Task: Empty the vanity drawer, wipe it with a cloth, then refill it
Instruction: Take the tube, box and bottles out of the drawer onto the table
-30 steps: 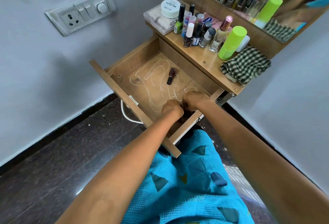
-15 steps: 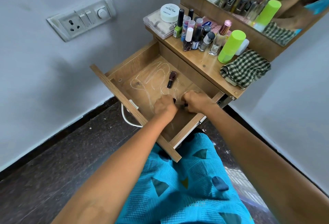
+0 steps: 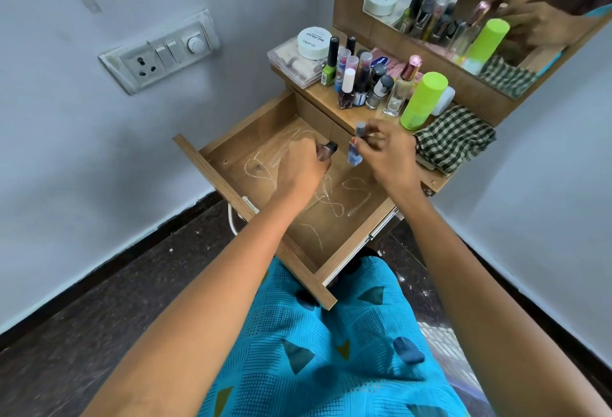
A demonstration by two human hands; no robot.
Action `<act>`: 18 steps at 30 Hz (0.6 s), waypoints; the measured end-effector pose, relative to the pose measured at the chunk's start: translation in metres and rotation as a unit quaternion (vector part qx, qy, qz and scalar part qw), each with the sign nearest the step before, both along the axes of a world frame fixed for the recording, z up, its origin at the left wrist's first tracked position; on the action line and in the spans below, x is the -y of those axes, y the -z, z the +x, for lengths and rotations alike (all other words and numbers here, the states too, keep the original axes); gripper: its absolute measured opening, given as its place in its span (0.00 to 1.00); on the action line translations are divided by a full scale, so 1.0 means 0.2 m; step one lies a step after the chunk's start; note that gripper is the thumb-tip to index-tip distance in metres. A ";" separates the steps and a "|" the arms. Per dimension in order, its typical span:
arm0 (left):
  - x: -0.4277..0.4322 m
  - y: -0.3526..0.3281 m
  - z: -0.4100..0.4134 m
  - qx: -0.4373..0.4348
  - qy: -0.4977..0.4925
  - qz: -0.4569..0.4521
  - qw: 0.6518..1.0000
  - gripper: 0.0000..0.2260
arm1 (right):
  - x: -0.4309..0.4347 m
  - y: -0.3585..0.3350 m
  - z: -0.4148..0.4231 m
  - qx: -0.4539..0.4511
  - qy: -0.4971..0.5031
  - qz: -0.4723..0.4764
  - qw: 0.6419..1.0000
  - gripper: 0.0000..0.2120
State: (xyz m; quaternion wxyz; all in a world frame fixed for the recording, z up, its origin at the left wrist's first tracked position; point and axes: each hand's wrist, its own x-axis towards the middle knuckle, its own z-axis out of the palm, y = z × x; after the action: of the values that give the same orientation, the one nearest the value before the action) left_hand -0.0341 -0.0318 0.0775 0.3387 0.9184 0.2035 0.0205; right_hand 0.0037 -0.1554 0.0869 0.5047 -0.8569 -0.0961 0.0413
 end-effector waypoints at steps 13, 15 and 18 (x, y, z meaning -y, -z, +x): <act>0.01 -0.12 0.22 0.115 -0.005 -0.085 0.990 0.04 | 0.00 -0.04 0.21 0.090 0.130 0.021 0.987 0.12; 0.02 -0.12 0.26 0.112 -0.006 -0.091 0.990 0.05 | -0.01 -0.03 0.22 0.092 0.135 0.022 0.986 0.12; 0.05 -0.12 0.30 0.109 -0.008 -0.082 0.991 0.07 | -0.03 -0.01 0.23 0.107 0.149 0.021 0.983 0.11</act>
State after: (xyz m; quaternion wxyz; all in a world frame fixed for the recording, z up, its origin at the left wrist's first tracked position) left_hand 0.0256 -0.0410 0.1020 0.4326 0.8783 0.1734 0.1065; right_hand 0.0494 -0.1500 0.0893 0.5099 -0.8503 -0.0220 -0.1286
